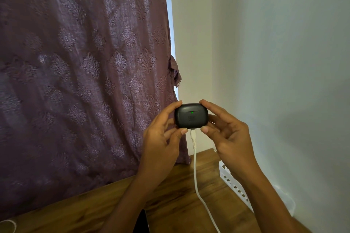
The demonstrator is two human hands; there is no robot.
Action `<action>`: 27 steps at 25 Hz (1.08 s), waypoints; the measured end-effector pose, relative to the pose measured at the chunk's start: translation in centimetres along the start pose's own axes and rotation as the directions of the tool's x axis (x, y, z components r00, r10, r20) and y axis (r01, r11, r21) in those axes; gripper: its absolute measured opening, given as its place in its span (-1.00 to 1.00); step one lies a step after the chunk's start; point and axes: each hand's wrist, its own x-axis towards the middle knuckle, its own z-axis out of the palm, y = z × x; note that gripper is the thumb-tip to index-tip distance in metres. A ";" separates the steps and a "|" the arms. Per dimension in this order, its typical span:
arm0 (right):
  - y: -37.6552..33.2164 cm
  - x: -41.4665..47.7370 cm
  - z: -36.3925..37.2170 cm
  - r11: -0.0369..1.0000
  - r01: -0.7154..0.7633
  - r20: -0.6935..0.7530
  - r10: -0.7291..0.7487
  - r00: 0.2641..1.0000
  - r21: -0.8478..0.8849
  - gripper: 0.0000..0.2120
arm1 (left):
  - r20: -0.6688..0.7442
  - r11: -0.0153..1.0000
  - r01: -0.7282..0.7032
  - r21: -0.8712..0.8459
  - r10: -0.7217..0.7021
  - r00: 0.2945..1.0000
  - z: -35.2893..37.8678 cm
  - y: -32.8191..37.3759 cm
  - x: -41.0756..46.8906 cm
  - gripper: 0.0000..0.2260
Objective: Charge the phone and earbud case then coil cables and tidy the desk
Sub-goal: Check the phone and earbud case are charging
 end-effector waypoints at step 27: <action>0.9 -0.2 0.3 1.000 -0.017 0.013 0.016 1.000 0.018 -0.50 | -0.014 0.996 0.007 0.084 -0.005 1.000 -0.3 -0.7 -0.4 -0.46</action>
